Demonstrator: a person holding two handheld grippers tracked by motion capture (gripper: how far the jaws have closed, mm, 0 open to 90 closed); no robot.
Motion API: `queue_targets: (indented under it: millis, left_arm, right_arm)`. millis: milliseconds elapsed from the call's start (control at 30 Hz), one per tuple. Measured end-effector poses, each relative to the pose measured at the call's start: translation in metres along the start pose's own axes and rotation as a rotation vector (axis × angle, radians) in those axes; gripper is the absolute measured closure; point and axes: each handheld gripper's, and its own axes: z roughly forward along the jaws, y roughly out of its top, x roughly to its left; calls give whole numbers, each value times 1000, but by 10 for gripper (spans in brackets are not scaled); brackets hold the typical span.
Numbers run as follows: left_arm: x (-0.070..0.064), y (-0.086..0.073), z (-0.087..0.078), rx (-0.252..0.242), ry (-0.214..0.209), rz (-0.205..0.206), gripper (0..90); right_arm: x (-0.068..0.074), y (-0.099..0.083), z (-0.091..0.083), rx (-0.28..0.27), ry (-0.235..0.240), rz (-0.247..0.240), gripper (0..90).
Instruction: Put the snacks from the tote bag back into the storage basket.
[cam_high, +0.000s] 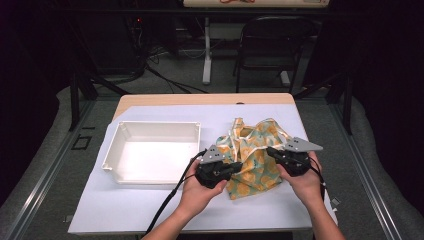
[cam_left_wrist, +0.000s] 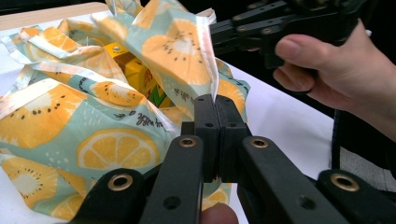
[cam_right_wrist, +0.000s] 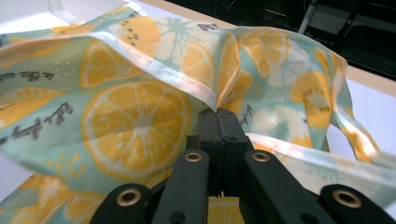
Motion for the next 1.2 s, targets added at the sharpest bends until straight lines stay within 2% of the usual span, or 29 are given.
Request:
queue_targets:
  millis: [100, 233, 300, 367, 400, 467, 500, 533, 567, 600, 700, 767, 800, 833, 933, 1000, 1100, 1200]
  left_arm:
    - [-1, -5, 3, 12, 5, -12, 891]
    - [-6, -17, 9, 48, 24, -7, 890]
    - [-6, -23, 13, 59, 40, -11, 890]
    - [-4, -29, 16, 67, 46, -30, 890]
    - [-4, -32, 18, 74, 53, -40, 890]
    - [-4, -39, 23, 83, 54, -51, 890]
    - [-4, -41, 25, 93, 56, -50, 890]
    - [-5, -44, 27, 95, 62, -49, 890]
    - [-6, -45, 29, 102, 61, -45, 890]
    - [-7, -47, 30, 106, 61, -49, 890]
    - [-9, -50, 35, 110, 59, -44, 890]
    - [-11, -50, 37, 122, 55, -38, 890]
    - [-12, -51, 38, 124, 53, -38, 890]
    - [-12, -51, 40, 128, 50, -38, 890]
    - [-14, -52, 42, 134, 48, -30, 889]
    - [-15, -52, 43, 139, 49, -26, 888]
    - [-15, -53, 44, 142, 46, -34, 887]
    - [-15, -53, 44, 135, 48, -36, 886]
  right_arm:
    - [1, -7, -11, -6, 1, 43, 900]
    - [7, -16, -24, 33, 9, 44, 900]
    - [8, -23, -29, 62, 5, 54, 900]
    - [8, -32, -33, 95, -6, 83, 900]
    - [6, -43, -34, 133, -13, 114, 900]
    - [5, -48, -34, 153, -10, 129, 900]
    - [6, -56, -33, 188, -11, 140, 888]
    - [6, -56, -33, 188, -11, 140, 888]
    - [6, -57, -34, 178, -10, 155, 819]
    - [6, -56, -38, 172, -17, 162, 738]
    - [6, -45, -50, 68, -19, 199, 586]
    - [8, -33, -58, 14, -40, 198, 545]
    - [13, -20, -64, -32, -50, 180, 535]
    - [13, -20, -64, -32, -50, 180, 535]
    - [20, -2, -59, -68, -36, 163, 476]
    - [24, 7, -51, -79, -32, 162, 450]
    - [30, 17, -30, -70, -20, 188, 395]
    - [34, 21, -4, 7, -35, 210, 324]
